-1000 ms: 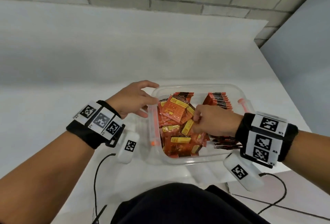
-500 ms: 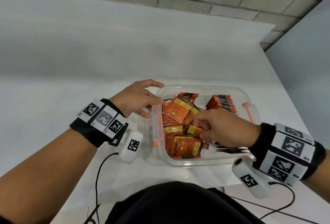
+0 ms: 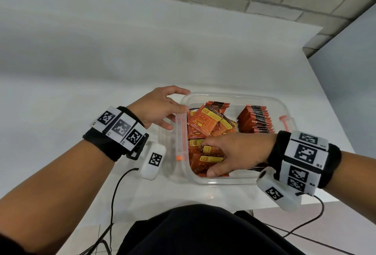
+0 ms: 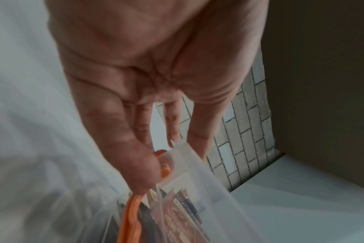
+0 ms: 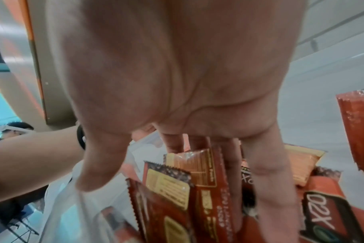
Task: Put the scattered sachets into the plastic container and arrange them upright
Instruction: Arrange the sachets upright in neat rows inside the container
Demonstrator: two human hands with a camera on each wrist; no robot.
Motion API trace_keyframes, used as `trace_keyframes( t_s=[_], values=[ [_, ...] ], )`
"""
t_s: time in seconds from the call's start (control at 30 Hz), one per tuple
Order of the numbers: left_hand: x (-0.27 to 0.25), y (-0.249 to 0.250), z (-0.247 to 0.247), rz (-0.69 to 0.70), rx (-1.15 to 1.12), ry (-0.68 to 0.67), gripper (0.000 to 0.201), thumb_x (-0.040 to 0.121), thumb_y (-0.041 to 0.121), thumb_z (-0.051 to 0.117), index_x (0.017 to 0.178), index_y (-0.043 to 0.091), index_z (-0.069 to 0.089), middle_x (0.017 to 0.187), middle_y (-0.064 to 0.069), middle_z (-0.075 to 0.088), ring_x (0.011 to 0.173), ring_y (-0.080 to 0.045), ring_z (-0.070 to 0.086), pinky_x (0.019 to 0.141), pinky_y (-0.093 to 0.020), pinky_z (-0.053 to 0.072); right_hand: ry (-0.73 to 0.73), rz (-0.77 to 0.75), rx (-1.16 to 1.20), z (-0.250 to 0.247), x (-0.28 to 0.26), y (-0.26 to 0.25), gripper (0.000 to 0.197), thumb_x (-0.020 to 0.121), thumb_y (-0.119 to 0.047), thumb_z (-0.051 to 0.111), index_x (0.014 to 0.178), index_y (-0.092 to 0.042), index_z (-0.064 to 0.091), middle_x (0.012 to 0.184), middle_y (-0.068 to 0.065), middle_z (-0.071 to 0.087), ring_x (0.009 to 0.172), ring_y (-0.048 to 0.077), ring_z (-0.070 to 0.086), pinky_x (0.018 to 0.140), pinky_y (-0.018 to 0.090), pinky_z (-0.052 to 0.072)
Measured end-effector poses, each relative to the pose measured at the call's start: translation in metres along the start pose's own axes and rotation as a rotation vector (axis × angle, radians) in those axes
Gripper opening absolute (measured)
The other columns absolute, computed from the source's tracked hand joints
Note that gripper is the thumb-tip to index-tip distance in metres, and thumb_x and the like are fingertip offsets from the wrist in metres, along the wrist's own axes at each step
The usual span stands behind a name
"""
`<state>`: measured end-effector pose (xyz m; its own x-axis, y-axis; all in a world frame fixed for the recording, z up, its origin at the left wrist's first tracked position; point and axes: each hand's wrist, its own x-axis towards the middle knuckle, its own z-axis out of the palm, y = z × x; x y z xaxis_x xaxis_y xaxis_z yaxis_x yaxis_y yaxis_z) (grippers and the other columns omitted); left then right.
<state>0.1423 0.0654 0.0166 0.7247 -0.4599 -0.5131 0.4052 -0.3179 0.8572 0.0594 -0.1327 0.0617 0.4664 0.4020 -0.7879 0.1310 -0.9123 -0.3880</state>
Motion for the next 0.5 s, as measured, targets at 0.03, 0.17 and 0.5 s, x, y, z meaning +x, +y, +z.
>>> trace_keyframes(
  t_s=[0.03, 0.17, 0.5],
  values=[
    [0.0, 0.0, 0.0, 0.001, -0.001, 0.002, 0.044, 0.085, 0.018, 0.071, 0.125, 0.032, 0.056, 0.097, -0.008, 0.071, 0.079, -0.022, 0.063, 0.053, -0.028, 0.055, -0.012, 0.001, 0.0, -0.002, 0.0, 0.001, 0.077, 0.082, -0.052, 0.065, 0.145, -0.026, 0.028, 0.131, -0.011, 0.051, 0.097, 0.0, 0.054, 0.087, 0.017, 0.047],
    [0.001, -0.001, 0.0, 0.005, 0.002, 0.005, 0.045, 0.085, 0.02, 0.071, 0.125, 0.032, 0.056, 0.094, -0.006, 0.071, 0.078, -0.021, 0.064, 0.053, -0.029, 0.055, -0.023, 0.023, -0.065, -0.007, 0.003, 0.002, 0.084, 0.081, -0.044, 0.07, 0.148, -0.03, 0.021, 0.144, -0.005, 0.043, 0.108, 0.006, 0.051, 0.092, 0.022, 0.046],
    [0.002, -0.003, 0.0, 0.003, -0.003, -0.003, 0.044, 0.087, 0.022, 0.069, 0.126, 0.034, 0.054, 0.101, -0.01, 0.07, 0.074, -0.019, 0.064, 0.051, -0.029, 0.053, 0.092, -0.01, -0.36, 0.002, 0.012, -0.002, 0.059, 0.091, -0.027, 0.061, 0.141, -0.022, 0.029, 0.101, 0.007, 0.065, 0.081, 0.021, 0.062, 0.069, 0.036, 0.056]
  ],
)
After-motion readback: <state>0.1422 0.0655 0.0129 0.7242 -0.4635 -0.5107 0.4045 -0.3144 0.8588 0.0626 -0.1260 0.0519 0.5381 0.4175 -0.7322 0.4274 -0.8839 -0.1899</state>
